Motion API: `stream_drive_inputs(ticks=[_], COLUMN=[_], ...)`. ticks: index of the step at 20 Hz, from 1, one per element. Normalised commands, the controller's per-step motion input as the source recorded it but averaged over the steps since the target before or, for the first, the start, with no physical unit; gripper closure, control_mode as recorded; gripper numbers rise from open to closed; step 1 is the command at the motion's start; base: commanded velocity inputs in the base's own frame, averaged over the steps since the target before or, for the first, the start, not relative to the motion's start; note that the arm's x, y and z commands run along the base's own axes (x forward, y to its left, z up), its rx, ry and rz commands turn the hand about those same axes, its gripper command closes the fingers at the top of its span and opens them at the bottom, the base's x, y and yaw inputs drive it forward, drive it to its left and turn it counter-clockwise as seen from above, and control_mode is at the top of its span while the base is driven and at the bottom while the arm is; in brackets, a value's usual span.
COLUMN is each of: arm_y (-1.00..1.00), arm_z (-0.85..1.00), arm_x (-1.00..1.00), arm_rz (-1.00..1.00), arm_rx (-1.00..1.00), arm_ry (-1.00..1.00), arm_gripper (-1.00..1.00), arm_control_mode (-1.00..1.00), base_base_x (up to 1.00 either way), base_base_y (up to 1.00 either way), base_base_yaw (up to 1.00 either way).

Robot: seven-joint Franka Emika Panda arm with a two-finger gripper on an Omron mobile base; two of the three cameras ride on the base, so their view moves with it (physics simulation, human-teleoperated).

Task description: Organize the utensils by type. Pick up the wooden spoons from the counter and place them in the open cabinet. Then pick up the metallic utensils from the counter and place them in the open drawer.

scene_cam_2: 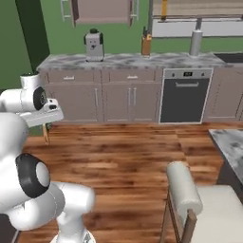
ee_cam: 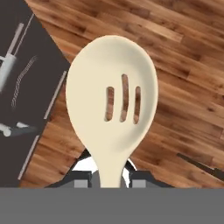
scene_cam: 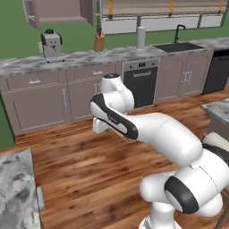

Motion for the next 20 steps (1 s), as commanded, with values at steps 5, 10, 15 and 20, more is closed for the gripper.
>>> stream_drive_inputs(ticks=[5, 10, 15, 20], arm_y=[0.00, 0.00, 0.00, 0.00], arm_z=[0.00, 0.00, 0.00, 0.00], arm_x=[0.00, 0.00, 0.00, 0.00], arm_rz=[0.00, 0.00, 0.00, 0.00], arm_rx=[0.00, 0.00, 0.00, 0.00], arm_ry=[0.00, 0.00, 0.00, 0.00], arm_gripper=[1.00, 1.00, 1.00, 1.00], arm_control_mode=[1.00, 1.00, 1.00, 1.00], base_base_x=[1.00, 1.00, 1.00, 1.00], base_base_y=[-0.22, -0.22, -0.23, -0.07], base_base_yaw=[0.01, 0.02, 0.02, 0.02])
